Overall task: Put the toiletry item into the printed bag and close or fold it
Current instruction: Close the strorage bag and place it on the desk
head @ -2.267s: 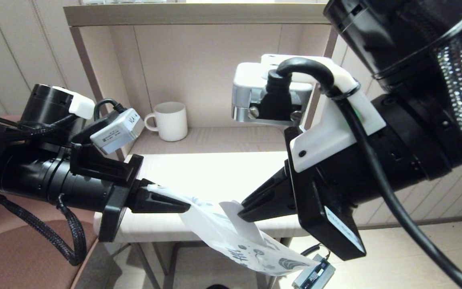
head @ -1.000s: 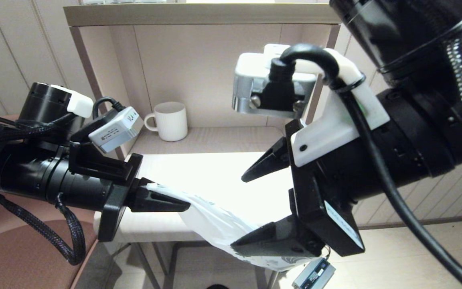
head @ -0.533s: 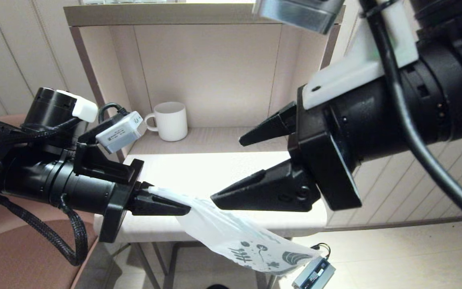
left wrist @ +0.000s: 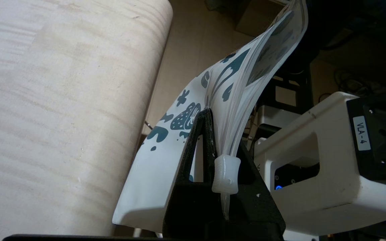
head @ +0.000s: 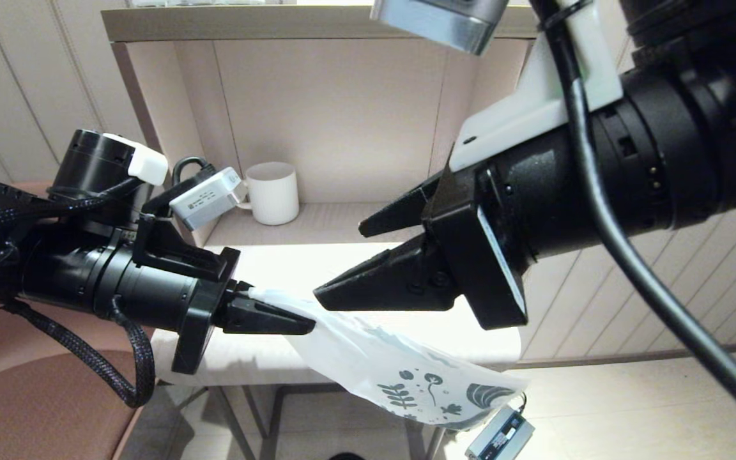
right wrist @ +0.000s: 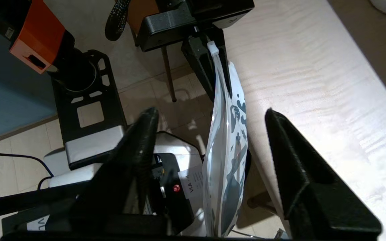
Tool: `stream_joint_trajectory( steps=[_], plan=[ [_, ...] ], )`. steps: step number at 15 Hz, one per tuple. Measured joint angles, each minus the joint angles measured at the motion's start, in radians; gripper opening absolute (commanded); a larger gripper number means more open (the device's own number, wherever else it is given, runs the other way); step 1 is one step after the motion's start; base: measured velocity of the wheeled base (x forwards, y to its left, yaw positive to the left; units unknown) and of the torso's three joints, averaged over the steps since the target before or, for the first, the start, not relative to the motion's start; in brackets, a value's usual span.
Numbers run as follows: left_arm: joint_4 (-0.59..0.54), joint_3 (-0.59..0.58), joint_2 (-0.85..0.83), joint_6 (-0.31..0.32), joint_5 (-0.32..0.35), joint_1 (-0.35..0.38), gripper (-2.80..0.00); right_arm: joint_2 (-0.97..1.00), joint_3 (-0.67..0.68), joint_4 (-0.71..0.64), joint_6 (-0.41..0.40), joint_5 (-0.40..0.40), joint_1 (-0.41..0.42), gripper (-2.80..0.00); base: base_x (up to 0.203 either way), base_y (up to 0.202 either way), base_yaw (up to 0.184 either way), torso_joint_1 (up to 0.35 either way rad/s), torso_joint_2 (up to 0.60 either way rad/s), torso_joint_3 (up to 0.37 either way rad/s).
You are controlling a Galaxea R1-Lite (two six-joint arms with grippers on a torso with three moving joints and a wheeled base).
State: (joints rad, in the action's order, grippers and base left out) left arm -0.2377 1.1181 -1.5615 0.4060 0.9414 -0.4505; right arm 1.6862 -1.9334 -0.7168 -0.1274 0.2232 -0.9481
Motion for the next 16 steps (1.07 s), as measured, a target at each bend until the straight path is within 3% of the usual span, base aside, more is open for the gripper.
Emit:
stream_joint_trajectory(
  steps=[14, 15, 16],
  plan=[
    [0.001, 0.005, -0.011, -0.004, 0.001, -0.004, -2.80, 0.011, -0.011, -0.043, 0.056, -0.046, -0.021, -2.80, 0.000, 0.000, 0.000, 0.000, 0.00, 0.000],
    [0.001, 0.005, -0.013, -0.004, 0.001, -0.004, -2.80, 0.016, -0.012, -0.044, 0.056, -0.055, -0.023, 0.00, 0.000, 0.000, 0.000, 0.000, 0.00, 0.000],
    [0.001, 0.005, -0.015, -0.004, 0.002, -0.005, -2.80, 0.019, -0.013, -0.049, 0.056, -0.067, -0.027, 0.00, 0.000, 0.000, 0.000, 0.000, 0.00, 0.000]
  ],
)
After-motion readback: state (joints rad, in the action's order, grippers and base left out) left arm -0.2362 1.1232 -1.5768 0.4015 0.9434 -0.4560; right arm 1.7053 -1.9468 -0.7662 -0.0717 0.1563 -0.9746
